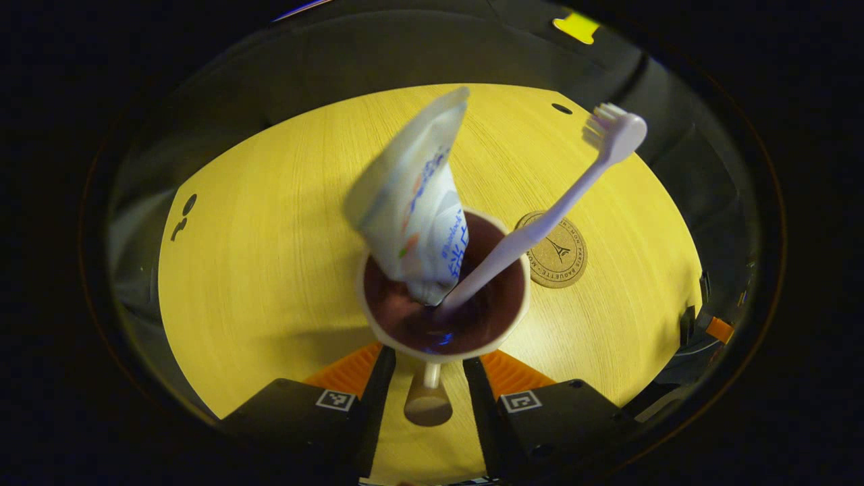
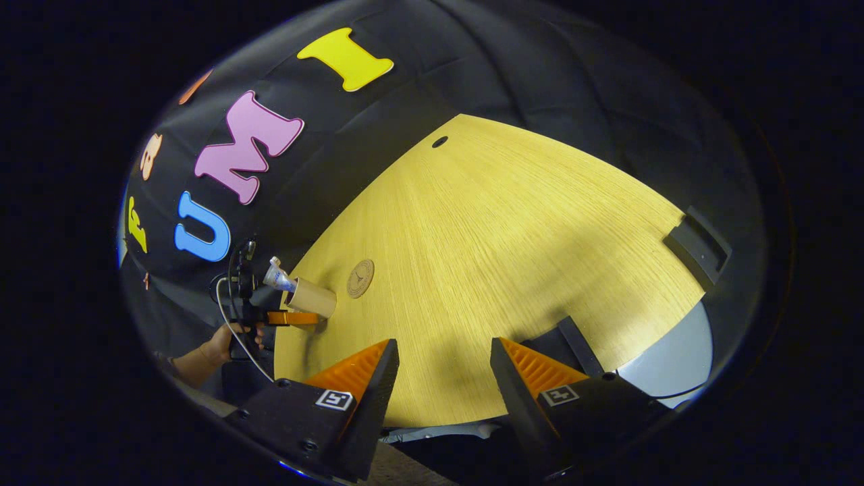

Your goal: Put the toothbrush and toothpaste on the desktop into the cup, then pick up the cup and place it on the coaster on the desktop.

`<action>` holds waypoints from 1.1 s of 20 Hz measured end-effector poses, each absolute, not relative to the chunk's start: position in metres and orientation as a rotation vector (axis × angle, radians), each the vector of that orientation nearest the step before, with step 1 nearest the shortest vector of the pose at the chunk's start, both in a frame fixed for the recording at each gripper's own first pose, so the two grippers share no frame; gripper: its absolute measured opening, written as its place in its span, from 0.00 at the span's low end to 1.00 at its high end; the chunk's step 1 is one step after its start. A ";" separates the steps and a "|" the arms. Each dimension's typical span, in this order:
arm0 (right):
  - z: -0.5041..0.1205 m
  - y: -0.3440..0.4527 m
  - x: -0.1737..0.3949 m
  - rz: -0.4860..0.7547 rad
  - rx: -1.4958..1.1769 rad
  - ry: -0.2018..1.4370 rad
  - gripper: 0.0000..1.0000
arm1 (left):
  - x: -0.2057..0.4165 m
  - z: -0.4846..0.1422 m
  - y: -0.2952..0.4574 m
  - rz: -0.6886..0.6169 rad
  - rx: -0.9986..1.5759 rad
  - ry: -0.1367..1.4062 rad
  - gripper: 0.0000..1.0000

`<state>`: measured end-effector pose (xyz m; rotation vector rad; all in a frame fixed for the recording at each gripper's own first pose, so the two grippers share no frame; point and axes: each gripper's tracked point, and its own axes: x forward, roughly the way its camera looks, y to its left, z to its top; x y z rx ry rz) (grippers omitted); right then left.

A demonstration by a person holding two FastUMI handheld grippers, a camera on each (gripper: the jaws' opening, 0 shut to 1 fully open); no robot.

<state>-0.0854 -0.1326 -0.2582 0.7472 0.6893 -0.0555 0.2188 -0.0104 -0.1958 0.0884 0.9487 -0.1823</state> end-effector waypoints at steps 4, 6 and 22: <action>-0.260 -0.134 -0.092 -0.056 0.737 0.691 0.84 | 0.222 -0.199 -0.013 -0.172 0.125 0.954 0.51; -0.260 -0.134 -0.093 -0.055 0.743 0.693 0.84 | 0.224 -0.199 -0.013 -0.157 0.123 0.949 0.33; -0.264 -0.132 -0.093 -0.037 0.730 0.692 0.84 | 0.223 -0.157 -0.048 -0.208 0.141 0.832 0.30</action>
